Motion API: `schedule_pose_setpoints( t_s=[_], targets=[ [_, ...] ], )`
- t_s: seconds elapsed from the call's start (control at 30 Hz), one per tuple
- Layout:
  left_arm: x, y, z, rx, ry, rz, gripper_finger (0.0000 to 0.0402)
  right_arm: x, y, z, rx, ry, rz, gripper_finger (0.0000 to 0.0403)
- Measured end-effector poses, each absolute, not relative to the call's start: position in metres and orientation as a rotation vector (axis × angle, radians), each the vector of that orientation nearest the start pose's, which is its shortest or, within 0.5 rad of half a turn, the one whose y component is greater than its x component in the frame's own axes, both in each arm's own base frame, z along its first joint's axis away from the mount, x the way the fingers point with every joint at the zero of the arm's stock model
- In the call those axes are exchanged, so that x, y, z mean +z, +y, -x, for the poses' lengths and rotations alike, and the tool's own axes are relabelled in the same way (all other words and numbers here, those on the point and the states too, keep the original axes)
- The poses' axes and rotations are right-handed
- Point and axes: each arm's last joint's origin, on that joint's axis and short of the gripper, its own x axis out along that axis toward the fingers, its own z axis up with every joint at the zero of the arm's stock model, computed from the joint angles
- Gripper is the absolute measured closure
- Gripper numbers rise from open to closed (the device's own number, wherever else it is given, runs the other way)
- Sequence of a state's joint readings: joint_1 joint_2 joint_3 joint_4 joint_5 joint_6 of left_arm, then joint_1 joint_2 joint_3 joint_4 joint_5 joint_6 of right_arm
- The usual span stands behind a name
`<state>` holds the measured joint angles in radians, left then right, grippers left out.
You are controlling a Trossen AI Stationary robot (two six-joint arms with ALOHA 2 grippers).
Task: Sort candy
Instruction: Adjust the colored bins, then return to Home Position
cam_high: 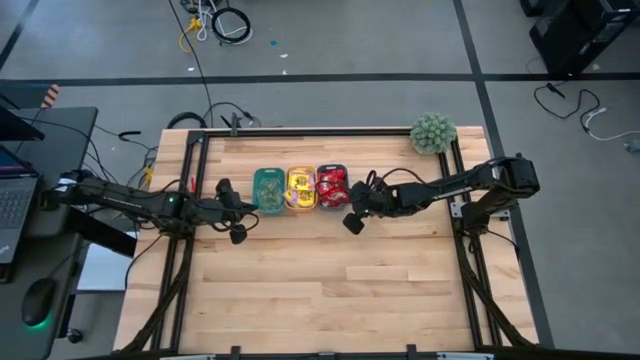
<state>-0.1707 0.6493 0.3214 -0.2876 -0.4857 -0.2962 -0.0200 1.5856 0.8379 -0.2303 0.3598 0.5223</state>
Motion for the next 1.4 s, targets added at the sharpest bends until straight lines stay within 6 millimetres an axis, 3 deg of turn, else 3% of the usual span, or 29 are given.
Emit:
schedule_pose_setpoints(
  t_s=[0.17, 0.4, 0.6, 0.8, 1.17, 1.4],
  targets=[
    [0.189, -0.010, -0.135, 0.385, 0.517, 0.089, 0.0401, 0.167, -0.014, -0.295, -0.571, 0.869, -0.278, 0.0403],
    [0.199, -0.011, -0.133, 0.294, 0.443, 0.082, 0.0401, 0.178, -0.006, -0.283, -0.523, 0.872, -0.091, 0.0403],
    [0.212, -0.014, -0.138, 0.175, 0.323, 0.016, 0.0401, 0.179, -0.004, -0.273, -0.310, 0.682, 0.005, 0.0403],
    [0.227, -0.016, -0.142, 0.104, 0.176, -0.039, 0.0401, 0.173, -0.019, -0.257, -0.121, 0.434, 0.034, 0.0403],
    [0.235, -0.008, -0.145, 0.060, 0.071, -0.063, 0.0401, 0.185, -0.027, -0.226, -0.116, 0.235, 0.132, 0.0403],
    [0.220, 0.004, -0.146, 0.078, -0.017, -0.079, 0.0401, 0.180, -0.033, -0.198, -0.133, 0.172, 0.162, 0.0403]
  ],
)
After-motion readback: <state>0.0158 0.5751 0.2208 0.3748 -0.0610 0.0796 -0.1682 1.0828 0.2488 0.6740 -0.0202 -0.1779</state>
